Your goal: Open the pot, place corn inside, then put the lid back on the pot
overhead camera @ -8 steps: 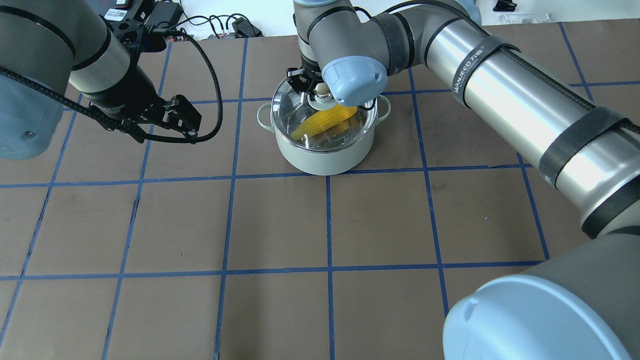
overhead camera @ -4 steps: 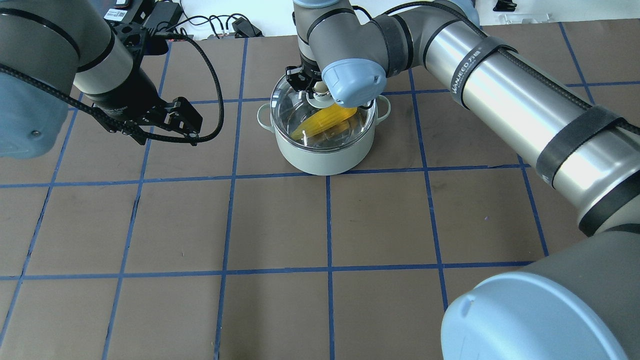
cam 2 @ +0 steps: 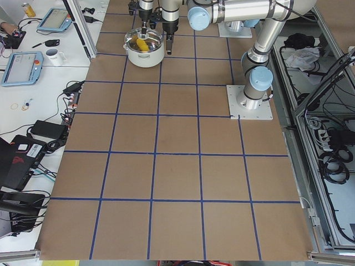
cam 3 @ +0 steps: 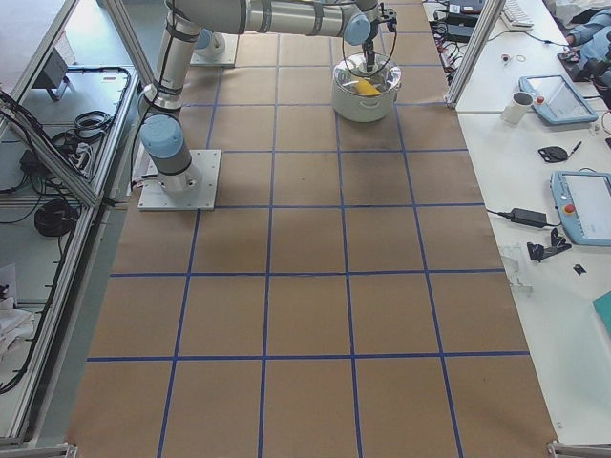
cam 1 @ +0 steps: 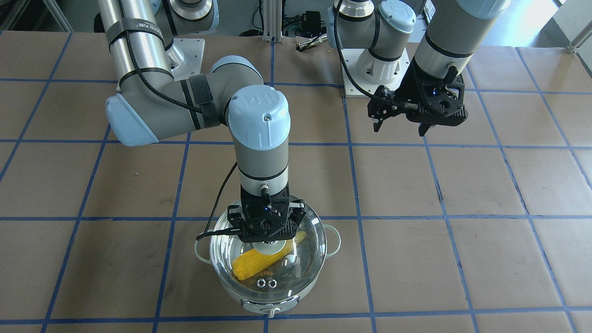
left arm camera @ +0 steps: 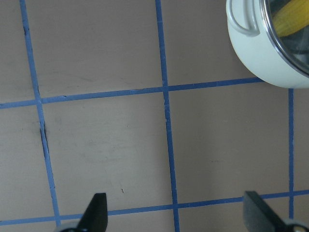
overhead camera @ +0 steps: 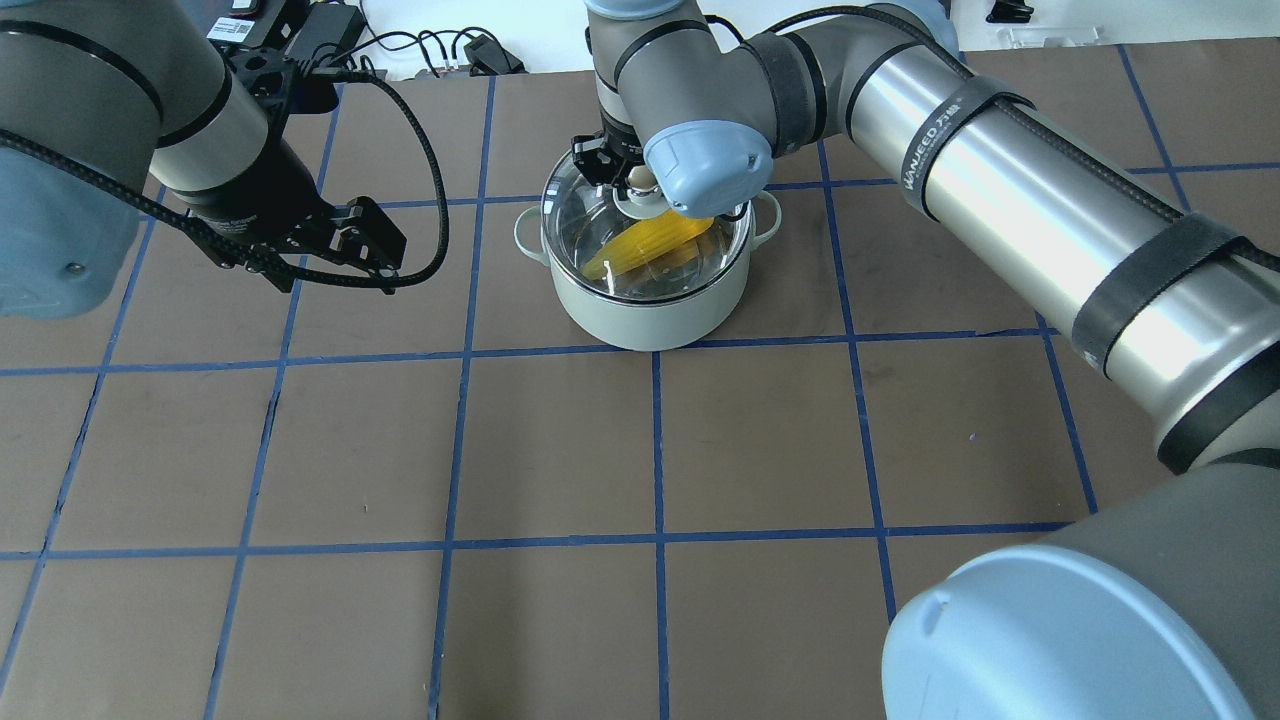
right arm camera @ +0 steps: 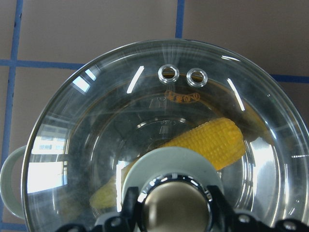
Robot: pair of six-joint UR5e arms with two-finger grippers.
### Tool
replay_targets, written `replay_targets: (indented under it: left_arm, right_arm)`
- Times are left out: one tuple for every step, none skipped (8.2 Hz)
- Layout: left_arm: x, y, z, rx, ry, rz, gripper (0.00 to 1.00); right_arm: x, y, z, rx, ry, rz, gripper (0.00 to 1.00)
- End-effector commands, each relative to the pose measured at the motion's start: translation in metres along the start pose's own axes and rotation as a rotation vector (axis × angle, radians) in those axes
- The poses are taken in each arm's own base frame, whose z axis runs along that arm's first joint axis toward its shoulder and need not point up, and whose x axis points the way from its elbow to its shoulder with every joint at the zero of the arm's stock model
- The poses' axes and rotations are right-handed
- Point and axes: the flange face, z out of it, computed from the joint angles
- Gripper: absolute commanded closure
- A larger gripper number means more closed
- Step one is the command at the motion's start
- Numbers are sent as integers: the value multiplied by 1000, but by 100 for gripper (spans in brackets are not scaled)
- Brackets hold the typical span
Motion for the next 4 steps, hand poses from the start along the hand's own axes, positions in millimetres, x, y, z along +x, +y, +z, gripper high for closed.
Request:
replay_targets:
  left_arm:
    - [0, 0, 0, 0, 0, -1, 0]
    - [0, 0, 0, 0, 0, -1, 0]
    - [0, 0, 0, 0, 0, -1, 0]
    - [0, 0, 1, -2, 0, -1, 0]
  right_arm:
    - [0, 1, 4, -6, 1, 6, 62]
    - [0, 1, 4, -6, 1, 6, 62]
    - [0, 1, 4, -7, -2, 3, 62]
    - [0, 1, 4, -7, -3, 3, 62]
